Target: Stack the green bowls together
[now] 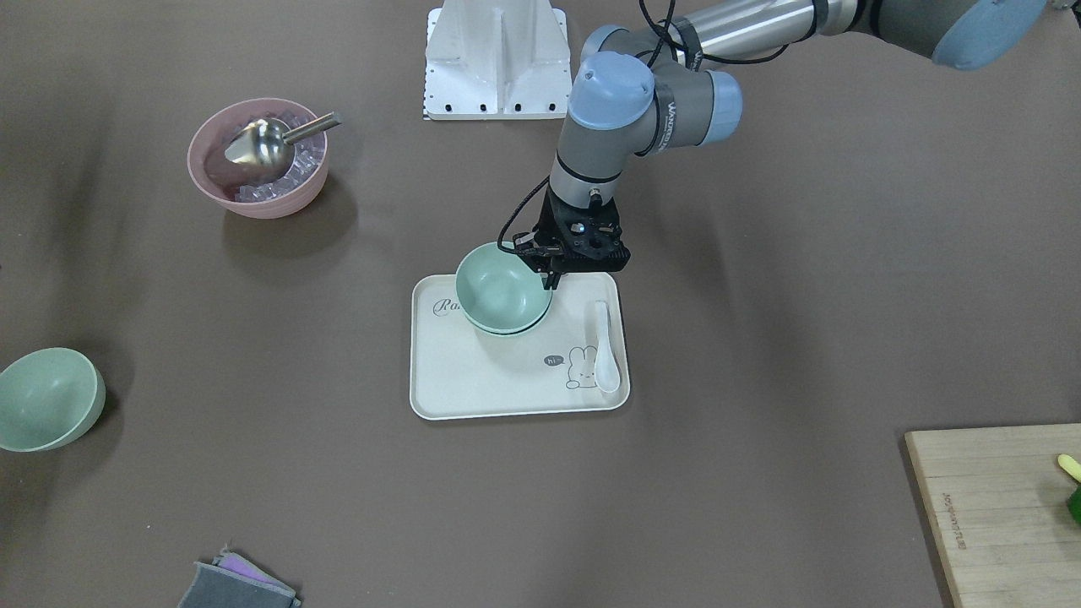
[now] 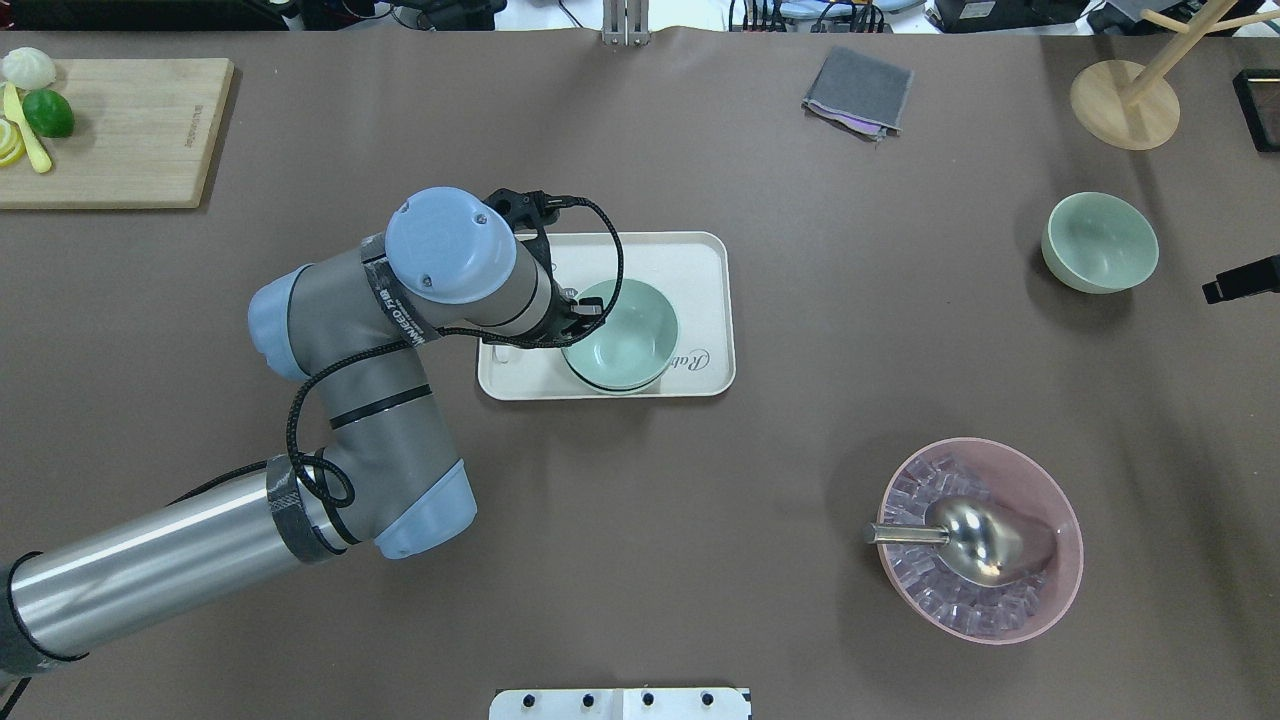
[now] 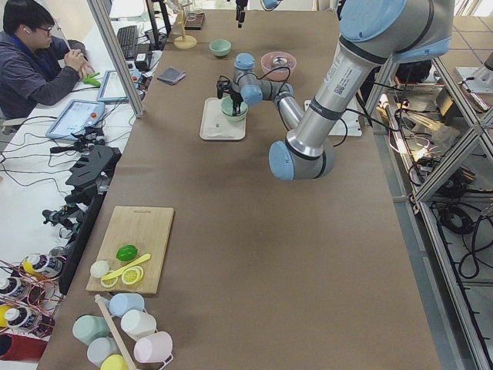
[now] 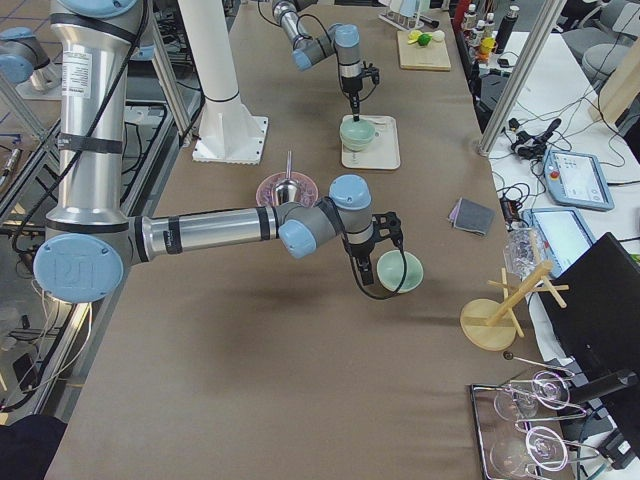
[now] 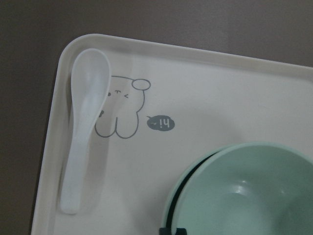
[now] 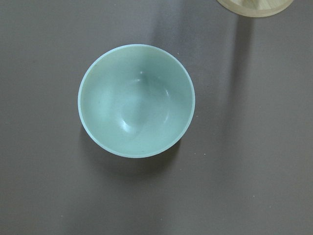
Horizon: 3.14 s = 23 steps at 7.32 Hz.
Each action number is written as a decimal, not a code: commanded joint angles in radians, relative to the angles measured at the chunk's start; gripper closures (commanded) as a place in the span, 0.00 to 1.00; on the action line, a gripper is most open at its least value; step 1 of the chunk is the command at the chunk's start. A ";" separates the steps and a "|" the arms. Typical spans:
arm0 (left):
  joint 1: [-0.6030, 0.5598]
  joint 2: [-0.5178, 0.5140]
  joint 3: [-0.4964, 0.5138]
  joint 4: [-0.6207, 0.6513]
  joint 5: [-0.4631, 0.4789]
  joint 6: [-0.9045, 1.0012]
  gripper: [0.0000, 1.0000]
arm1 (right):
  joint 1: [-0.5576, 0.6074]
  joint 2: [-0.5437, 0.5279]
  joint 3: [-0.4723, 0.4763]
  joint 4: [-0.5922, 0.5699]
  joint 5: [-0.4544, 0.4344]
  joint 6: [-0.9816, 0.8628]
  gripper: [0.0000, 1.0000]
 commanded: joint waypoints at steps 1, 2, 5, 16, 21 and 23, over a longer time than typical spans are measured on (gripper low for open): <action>-0.001 0.029 -0.001 -0.094 0.018 0.003 0.20 | 0.000 0.000 0.000 -0.001 0.000 0.000 0.00; -0.001 0.040 -0.001 -0.119 0.043 0.006 0.04 | 0.000 0.000 -0.002 -0.001 0.000 0.000 0.00; -0.045 0.123 -0.122 -0.107 -0.030 0.080 0.03 | 0.000 0.000 -0.017 -0.001 -0.006 -0.009 0.00; -0.730 0.867 -0.215 -0.078 -0.542 1.205 0.02 | -0.015 0.281 -0.486 0.209 -0.054 0.150 0.31; -0.728 0.873 -0.215 -0.078 -0.543 1.205 0.02 | -0.063 0.284 -0.474 0.211 -0.052 0.196 0.37; -0.727 0.871 -0.210 -0.079 -0.545 1.204 0.02 | -0.066 0.278 -0.477 0.211 -0.054 0.199 0.54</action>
